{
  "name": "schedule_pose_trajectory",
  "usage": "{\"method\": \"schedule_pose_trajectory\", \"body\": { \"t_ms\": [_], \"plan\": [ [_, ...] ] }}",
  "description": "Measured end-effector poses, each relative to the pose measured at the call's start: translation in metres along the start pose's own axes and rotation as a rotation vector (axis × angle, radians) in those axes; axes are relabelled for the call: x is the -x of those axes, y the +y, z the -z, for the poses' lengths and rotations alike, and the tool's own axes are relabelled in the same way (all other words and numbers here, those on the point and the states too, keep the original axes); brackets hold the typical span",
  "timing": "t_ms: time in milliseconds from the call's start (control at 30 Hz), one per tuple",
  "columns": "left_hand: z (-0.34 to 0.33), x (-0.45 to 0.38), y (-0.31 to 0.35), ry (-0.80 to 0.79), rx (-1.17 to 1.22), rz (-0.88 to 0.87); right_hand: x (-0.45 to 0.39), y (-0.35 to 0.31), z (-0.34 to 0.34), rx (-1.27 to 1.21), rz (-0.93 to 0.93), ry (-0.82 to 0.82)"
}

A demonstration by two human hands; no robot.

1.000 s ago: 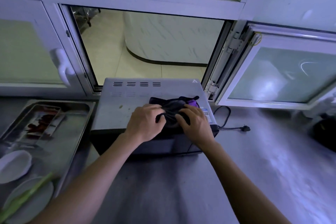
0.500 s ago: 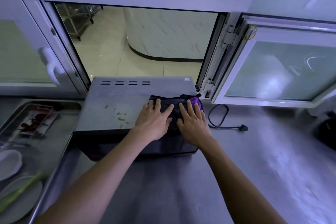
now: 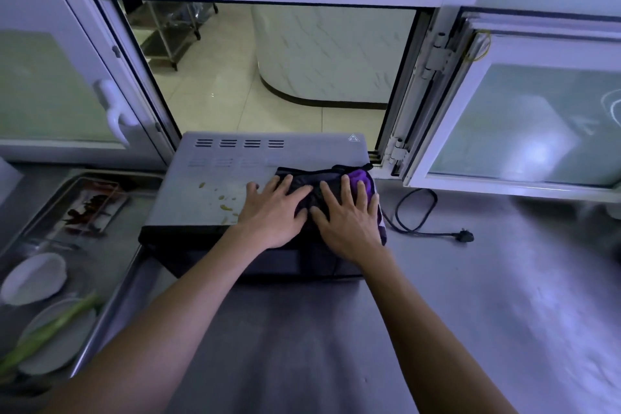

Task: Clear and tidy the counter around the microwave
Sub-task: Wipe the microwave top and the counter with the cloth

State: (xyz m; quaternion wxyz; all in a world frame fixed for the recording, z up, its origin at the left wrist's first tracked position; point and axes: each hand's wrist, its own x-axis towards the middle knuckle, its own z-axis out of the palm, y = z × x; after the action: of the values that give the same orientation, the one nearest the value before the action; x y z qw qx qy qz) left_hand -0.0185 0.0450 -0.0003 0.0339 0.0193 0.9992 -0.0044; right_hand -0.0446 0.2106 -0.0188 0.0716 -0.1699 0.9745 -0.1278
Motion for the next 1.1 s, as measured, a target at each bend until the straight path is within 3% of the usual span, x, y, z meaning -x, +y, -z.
{"method": "schedule_pose_trajectory", "body": {
  "t_ms": [133, 233, 600, 867, 1100],
  "plan": [
    [0.002, 0.021, -0.035, 0.004, 0.118, 0.006, 0.002, -0.026, -0.009, 0.023, -0.001, -0.015],
    [0.002, 0.044, -0.075, 0.093, 0.194, 0.021, -0.004, -0.052, -0.01, -0.019, -0.041, 0.011],
    [-0.025, 0.099, -0.217, 0.24, 0.175, 0.058, -0.022, -0.167, -0.041, 0.111, -0.141, -0.023],
    [-0.036, 0.121, -0.268, 0.249, 0.237, 0.102, -0.046, -0.249, -0.06, 0.073, -0.088, -0.05],
    [-0.032, 0.117, -0.257, 0.251, 0.272, 0.028, -0.05, -0.242, -0.06, 0.038, -0.062, -0.034]
  ]
}}
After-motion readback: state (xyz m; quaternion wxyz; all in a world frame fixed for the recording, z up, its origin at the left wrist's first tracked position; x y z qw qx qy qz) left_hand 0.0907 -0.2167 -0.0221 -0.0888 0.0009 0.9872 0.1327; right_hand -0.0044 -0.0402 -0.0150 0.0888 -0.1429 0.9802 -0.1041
